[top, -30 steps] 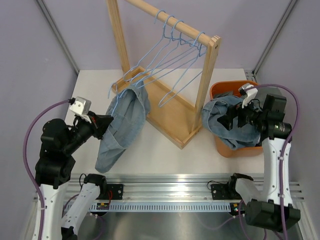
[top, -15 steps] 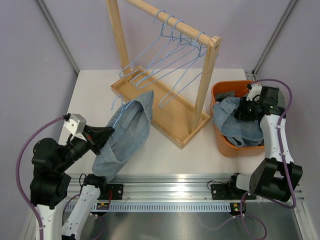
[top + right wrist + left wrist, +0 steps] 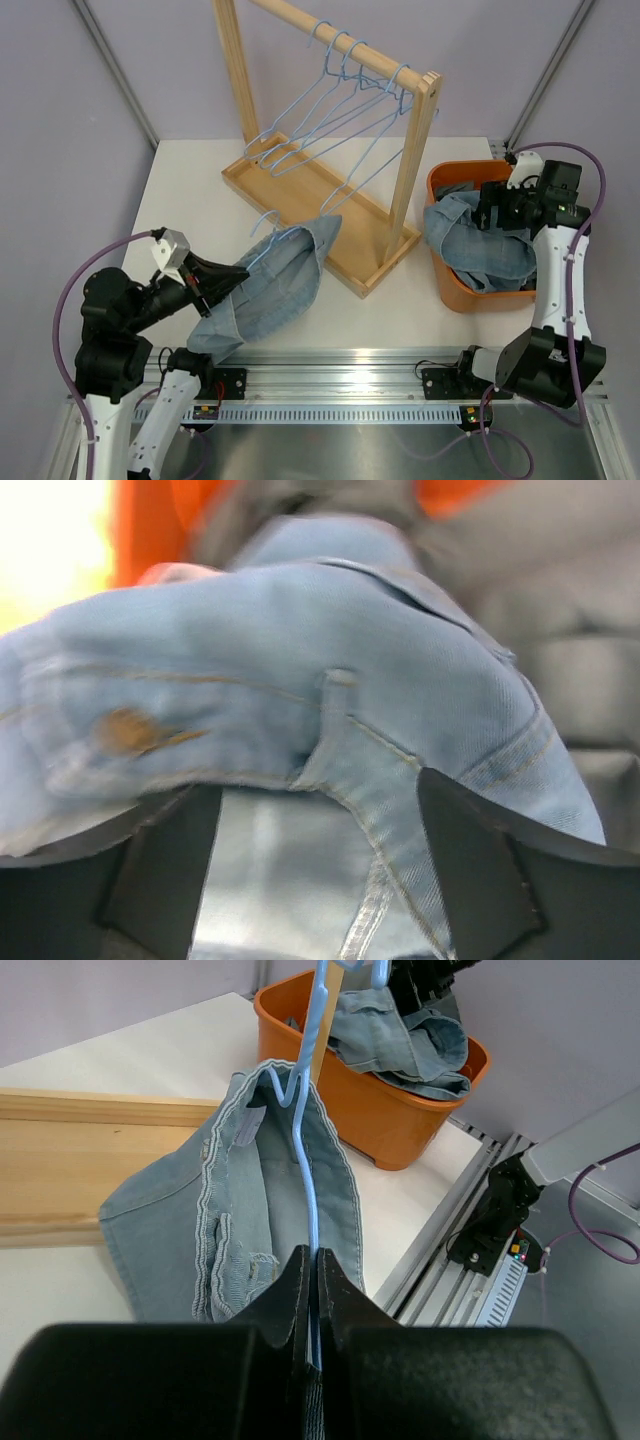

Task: Remove the skirt from the hanger
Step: Pick up the hanger from the clothesline.

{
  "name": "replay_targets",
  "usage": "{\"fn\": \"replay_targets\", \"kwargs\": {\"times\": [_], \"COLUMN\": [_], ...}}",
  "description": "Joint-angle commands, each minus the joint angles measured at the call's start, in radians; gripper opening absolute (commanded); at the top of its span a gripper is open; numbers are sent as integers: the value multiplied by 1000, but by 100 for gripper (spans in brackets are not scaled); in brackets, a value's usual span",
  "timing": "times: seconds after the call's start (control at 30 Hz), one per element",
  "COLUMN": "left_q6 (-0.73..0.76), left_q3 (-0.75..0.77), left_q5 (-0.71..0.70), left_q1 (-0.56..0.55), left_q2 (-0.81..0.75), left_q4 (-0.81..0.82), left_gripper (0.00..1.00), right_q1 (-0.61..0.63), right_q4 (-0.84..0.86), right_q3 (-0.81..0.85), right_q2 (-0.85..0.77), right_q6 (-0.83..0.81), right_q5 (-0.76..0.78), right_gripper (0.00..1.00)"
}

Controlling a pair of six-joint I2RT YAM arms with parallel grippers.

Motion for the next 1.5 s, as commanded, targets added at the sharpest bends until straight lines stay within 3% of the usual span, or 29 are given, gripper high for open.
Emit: {"fn": "replay_targets", "kwargs": {"times": [0.0,0.3,0.43,0.47,0.57,0.63,0.73,0.9,1.07,1.33,1.47], "left_q6": [-56,-92,-119,-125,-147,-158,-164,-179,-176,-150,-118], "left_q3": [-31,-77,-83,-85,-93,-94,-91,-80,-71,-56,-34], "left_q5": [100,187,209,215,221,227,233,244,244,200,175], "left_q1": [-3,-3,-11,-12,-20,-29,-43,-71,-97,-189,-239], "left_q2": [-19,6,21,23,33,40,53,70,84,144,178], "left_q4": [174,248,281,289,314,324,326,324,309,324,309], "left_gripper": [0,0,0,0,0,0,0,0,0,0,0], "right_q1": [-1,0,54,119,303,402,587,874,1002,1126,1162], "right_q4": [-120,-455,-590,-599,-483,-330,-50,192,366,416,389], "right_q3": [107,217,216,213,188,133,70,50,15,53,47], "right_q2": [-95,-171,-194,-199,-230,-268,-286,-244,-224,-112,-95], "right_q6": [-168,-603,-827,-837,-755,-537,-321,-207,-223,-240,-245], "right_q5": [-233,-689,-836,-853,-855,-839,-726,-442,-266,-282,-336], "right_gripper": [89,97,99,99,98,99,99,99,99,99,90]}}
